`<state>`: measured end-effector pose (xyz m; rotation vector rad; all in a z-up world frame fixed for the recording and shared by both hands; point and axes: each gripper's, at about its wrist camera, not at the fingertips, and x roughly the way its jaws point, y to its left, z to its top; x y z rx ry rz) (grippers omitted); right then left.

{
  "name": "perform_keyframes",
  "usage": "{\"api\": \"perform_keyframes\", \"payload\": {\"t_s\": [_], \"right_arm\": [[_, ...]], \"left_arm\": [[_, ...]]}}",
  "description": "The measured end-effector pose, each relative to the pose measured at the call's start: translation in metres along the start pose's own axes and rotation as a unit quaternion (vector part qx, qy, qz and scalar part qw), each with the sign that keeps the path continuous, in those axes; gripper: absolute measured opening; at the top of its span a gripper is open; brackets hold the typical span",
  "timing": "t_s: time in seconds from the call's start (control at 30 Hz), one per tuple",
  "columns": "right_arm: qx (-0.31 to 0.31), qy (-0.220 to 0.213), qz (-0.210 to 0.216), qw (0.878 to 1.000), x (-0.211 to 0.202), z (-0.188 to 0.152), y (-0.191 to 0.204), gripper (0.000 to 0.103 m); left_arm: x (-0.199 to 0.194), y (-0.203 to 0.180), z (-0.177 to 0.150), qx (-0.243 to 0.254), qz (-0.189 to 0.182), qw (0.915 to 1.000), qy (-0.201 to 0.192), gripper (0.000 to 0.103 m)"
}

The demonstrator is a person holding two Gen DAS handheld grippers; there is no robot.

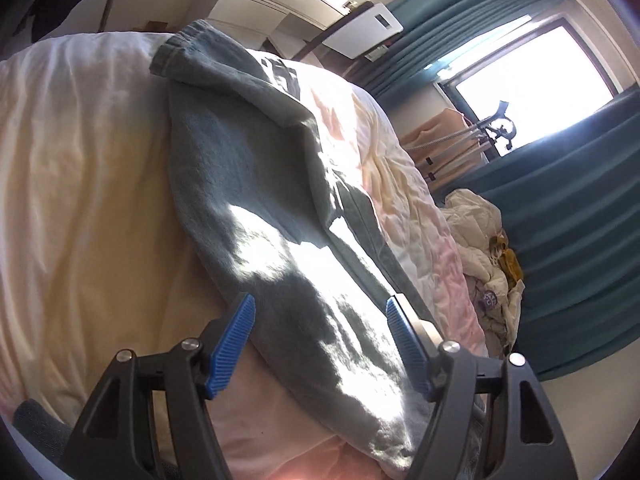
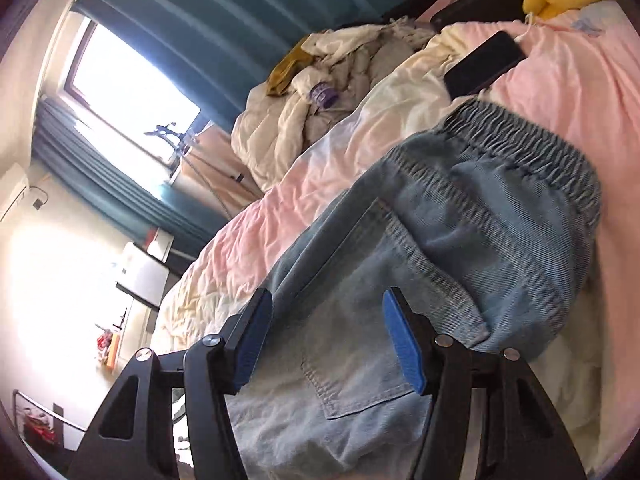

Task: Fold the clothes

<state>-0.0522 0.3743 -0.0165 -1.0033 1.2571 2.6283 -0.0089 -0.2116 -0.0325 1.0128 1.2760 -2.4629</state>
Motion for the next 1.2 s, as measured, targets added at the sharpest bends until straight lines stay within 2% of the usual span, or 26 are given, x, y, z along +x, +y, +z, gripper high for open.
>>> {"api": "perform_keyframes", "payload": {"t_s": [0.1,0.17,0.2,0.33,0.43,0.6,0.73,0.8,0.83,0.87,0.9,0.93,0.97,1.0,1.2], "right_arm": [[0.003,0.041,0.035,0.999,0.028,-0.002,0.009,0.058],[0.009,0.062,0.054,0.997,0.048,-0.001,0.014,0.058],[0.013,0.068,0.062,0.996,0.057,0.001,0.015,0.058],[0.037,0.090,0.090,0.991,0.091,0.008,0.010,0.058],[0.055,0.093,0.090,0.990,0.107,0.016,0.001,0.058],[0.092,0.096,0.108,0.985,0.122,0.022,-0.014,0.058],[0.086,0.088,0.104,0.987,0.128,0.026,-0.012,0.042],[0.076,0.086,0.096,0.989,0.130,0.028,-0.009,0.037],[0.072,0.084,0.091,0.990,0.131,0.029,-0.008,0.031],[0.067,0.083,0.087,0.991,0.132,0.031,-0.006,0.021],[0.062,0.081,0.082,0.991,0.133,0.032,-0.005,0.016],[0.057,0.080,0.078,0.992,0.134,0.033,-0.003,0.008],[0.053,0.078,0.073,0.993,0.135,0.034,-0.002,0.004],[0.048,0.077,0.069,0.994,0.136,0.035,-0.001,0.003],[0.017,0.047,0.060,0.997,0.127,0.048,0.012,0.000]], "left_arm": [[0.030,-0.024,0.000,0.030,-0.046,0.9974,0.046,0.070],[0.062,-0.038,0.003,0.036,-0.085,0.9906,0.100,0.070],[0.076,-0.044,0.005,0.037,-0.092,0.9881,0.118,0.070],[0.122,-0.055,0.013,0.040,-0.064,0.9863,0.147,0.070],[0.145,-0.053,0.017,0.025,-0.067,0.9843,0.161,0.070],[0.166,-0.044,0.024,-0.005,-0.091,0.9834,0.157,0.069],[0.179,-0.046,0.028,0.007,-0.090,0.9841,0.152,0.059],[0.187,-0.049,0.029,0.017,-0.074,0.9853,0.153,0.052],[0.190,-0.050,0.030,0.021,-0.070,0.9860,0.149,0.050],[0.192,-0.052,0.031,0.024,-0.068,0.9871,0.143,0.043],[0.192,-0.053,0.032,0.027,-0.065,0.9883,0.136,0.031],[0.192,-0.054,0.034,0.031,-0.062,0.9893,0.128,0.028],[0.193,-0.056,0.035,0.035,-0.059,0.9904,0.120,0.014],[0.194,-0.058,0.037,0.039,-0.056,0.9910,0.115,0.007],[0.187,-0.079,0.040,0.088,-0.048,0.9917,0.080,0.003]]}}
